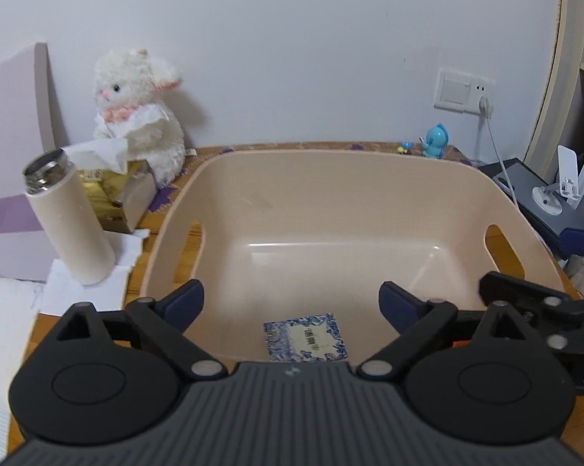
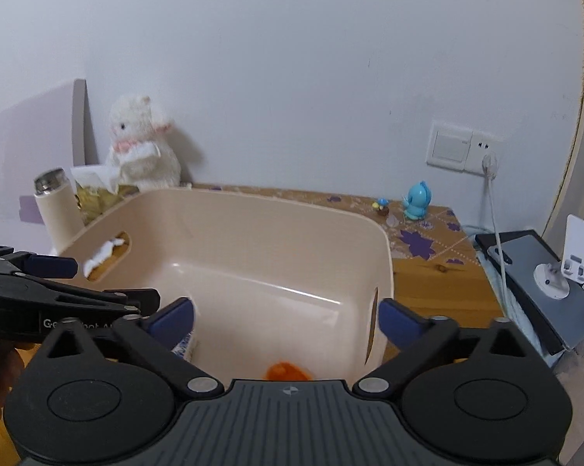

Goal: Organize objects
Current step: 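Drop the tissue box into the beige bin with left tool while right drops the cloth, then grasp the floral scrunchie with the left tool while the right tool grasps the herb bag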

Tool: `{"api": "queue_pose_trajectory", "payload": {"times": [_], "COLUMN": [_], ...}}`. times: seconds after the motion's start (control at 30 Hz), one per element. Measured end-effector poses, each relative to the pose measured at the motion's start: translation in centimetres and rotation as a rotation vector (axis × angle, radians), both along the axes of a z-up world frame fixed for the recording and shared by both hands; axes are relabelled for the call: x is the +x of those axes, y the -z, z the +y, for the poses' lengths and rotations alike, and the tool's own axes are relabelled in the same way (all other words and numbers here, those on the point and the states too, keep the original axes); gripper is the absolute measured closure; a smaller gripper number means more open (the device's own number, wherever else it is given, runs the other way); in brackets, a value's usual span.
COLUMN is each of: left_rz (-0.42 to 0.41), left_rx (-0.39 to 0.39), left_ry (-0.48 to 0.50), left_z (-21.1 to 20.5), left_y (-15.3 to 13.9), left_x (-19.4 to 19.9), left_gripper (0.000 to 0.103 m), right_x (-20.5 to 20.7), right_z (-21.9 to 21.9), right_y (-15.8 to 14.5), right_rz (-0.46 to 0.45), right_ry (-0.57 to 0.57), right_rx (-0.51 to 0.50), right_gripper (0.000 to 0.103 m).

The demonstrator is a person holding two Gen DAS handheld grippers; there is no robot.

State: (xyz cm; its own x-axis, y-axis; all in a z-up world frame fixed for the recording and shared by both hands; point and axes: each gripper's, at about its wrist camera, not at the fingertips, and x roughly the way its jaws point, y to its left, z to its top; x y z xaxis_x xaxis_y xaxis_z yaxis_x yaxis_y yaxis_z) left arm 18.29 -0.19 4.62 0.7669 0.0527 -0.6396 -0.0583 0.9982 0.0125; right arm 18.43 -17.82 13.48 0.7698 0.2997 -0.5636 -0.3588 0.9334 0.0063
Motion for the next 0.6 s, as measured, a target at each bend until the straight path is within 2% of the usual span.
{"api": "queue_pose_trajectory", "payload": {"times": [0.13, 0.3, 0.6], "left_rz": [-0.027, -0.043, 0.003], "left_rx": [0.028, 0.034, 0.052], "left_ry": [-0.006, -0.004, 0.000], "left_z": [0.2, 0.5, 1.6], "left_y": [-1.2, -1.9, -0.2], "left_x": [-1.8, -4.4, -8.3], "left_gripper": [0.006, 0.006, 0.006], "right_x": [-1.5, -3.8, -6.7], "right_z": [0.1, -0.4, -2.2], "right_y": [-0.9, -1.5, 0.5], "right_rz": [-0.023, -0.011, 0.070], "right_ry": [0.002, -0.003, 0.022], "right_rx": [-0.027, -0.022, -0.026], "right_gripper": [0.000, 0.000, 0.000]}}
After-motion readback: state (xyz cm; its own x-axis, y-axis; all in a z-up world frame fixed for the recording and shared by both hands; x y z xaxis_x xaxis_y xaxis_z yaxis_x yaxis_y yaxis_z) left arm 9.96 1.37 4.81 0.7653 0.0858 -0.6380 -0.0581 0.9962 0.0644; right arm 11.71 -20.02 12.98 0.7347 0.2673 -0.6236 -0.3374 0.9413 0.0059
